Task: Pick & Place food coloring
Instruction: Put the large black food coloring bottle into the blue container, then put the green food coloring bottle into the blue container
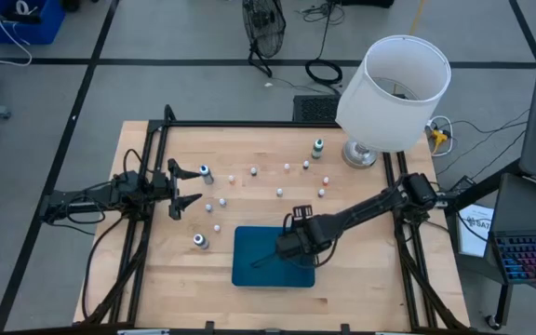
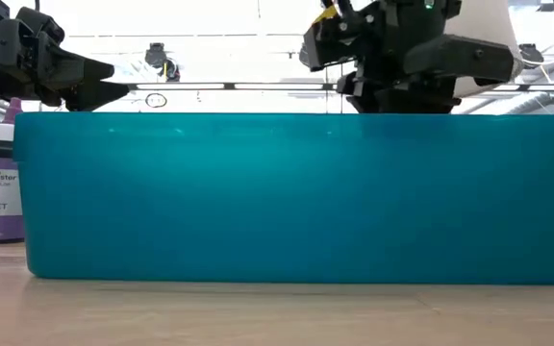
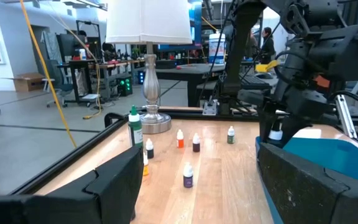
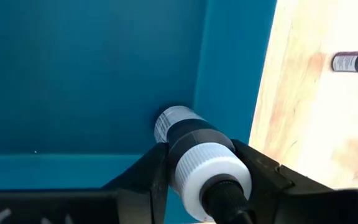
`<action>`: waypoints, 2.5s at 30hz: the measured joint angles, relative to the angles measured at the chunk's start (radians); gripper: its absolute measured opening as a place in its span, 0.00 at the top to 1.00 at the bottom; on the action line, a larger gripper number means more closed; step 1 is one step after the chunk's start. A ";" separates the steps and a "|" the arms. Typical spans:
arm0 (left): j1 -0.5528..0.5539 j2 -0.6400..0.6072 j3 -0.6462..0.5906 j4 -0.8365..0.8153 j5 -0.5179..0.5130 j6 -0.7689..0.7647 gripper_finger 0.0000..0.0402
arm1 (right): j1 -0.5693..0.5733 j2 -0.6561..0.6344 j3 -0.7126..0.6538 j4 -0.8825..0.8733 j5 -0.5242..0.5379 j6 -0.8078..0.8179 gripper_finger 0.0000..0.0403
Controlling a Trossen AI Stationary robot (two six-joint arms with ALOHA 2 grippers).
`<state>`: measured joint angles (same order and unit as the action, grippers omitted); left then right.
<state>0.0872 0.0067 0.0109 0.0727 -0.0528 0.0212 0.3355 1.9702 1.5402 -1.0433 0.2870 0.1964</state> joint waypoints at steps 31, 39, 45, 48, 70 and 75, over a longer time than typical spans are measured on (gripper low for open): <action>0.000 0.000 0.000 0.002 0.000 0.000 0.23 | 0.020 -0.563 -0.309 -0.232 0.133 0.428 0.37; 0.000 0.000 0.000 0.002 0.000 0.000 0.23 | -0.052 -0.679 -0.636 0.019 0.095 0.404 0.37; 0.000 0.000 0.000 0.002 0.000 0.000 0.23 | -0.097 -0.679 -0.746 0.139 0.048 0.396 0.37; 0.000 0.000 0.000 0.002 0.000 0.000 0.23 | -0.114 -0.680 -0.775 0.200 0.018 0.381 0.37; 0.000 0.000 0.000 0.004 0.000 0.000 0.23 | -0.133 -0.529 -0.829 0.609 0.183 0.475 0.37; 0.000 0.000 0.000 0.006 0.000 0.000 0.23 | -0.133 -0.463 -0.839 0.761 0.184 0.477 0.37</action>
<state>0.0875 0.0063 0.0109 0.0784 -0.0528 0.0212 0.2026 1.5075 0.7012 -0.2825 0.4707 0.6735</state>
